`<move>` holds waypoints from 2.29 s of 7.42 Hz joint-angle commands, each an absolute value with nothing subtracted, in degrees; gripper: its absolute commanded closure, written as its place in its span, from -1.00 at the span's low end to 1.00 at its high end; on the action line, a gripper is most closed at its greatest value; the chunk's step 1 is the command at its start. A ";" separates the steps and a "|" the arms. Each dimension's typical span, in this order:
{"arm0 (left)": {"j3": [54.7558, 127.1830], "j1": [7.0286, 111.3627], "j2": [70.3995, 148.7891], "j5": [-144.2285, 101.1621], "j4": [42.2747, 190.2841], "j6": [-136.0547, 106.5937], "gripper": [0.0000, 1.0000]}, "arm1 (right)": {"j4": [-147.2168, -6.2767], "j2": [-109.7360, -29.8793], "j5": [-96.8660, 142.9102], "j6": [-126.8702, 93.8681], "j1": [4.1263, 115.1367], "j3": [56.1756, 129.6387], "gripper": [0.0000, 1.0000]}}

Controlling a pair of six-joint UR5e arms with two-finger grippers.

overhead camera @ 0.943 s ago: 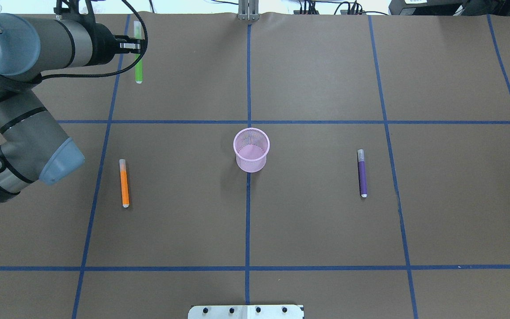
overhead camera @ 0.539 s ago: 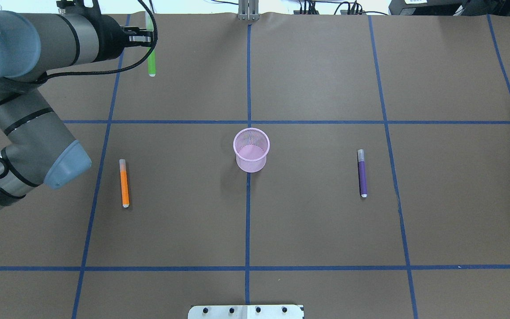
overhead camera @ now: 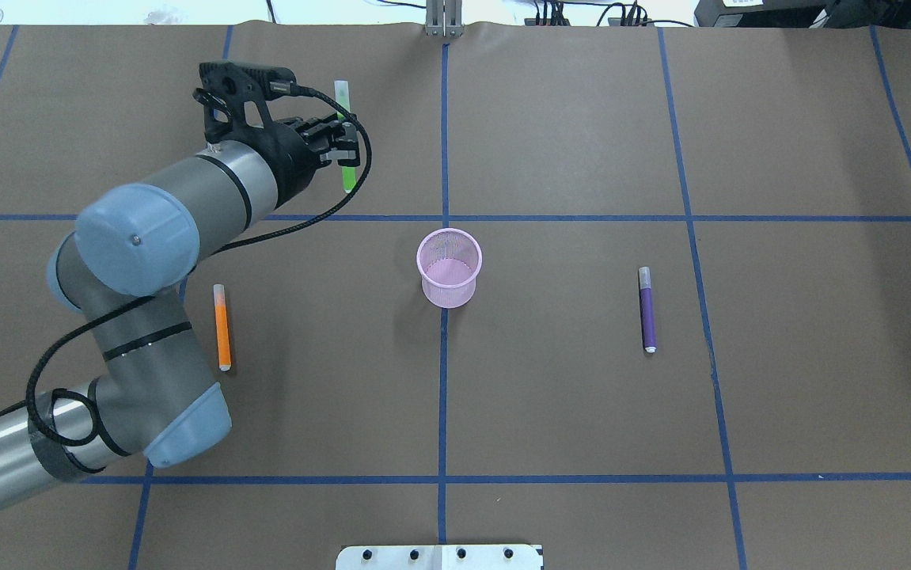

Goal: Collect pens into pen holder
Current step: 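Carry the green highlighter over the pink cup with the left gripper, then release the green highlighter into the cup and withdraw the left gripper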

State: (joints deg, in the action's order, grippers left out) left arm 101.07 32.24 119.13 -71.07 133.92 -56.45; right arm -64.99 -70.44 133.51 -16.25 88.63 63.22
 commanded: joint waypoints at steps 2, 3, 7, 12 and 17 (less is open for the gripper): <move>100.55 23.66 122.41 -63.90 136.15 -57.93 1.00 | -64.86 -69.61 137.55 -20.92 87.55 71.16 1.00; 97.76 22.51 124.87 -64.07 136.06 -57.75 1.00 | -65.30 -69.61 137.81 -21.09 86.06 74.76 1.00; 90.44 22.15 129.99 -64.07 136.49 -55.13 1.00 | -64.69 -68.12 138.43 -21.09 81.39 77.60 1.00; 85.17 22.06 129.55 -63.99 141.50 -54.32 1.00 | -64.60 -67.06 138.43 -21.45 81.04 79.10 1.00; 87.96 22.32 129.81 -64.68 140.81 -54.84 -0.98 | -64.25 -64.61 137.81 -21.36 80.07 84.63 1.00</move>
State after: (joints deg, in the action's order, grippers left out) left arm 86.38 22.06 129.75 -64.14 141.35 -54.77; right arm -64.39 -65.68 137.92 -21.34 80.52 83.29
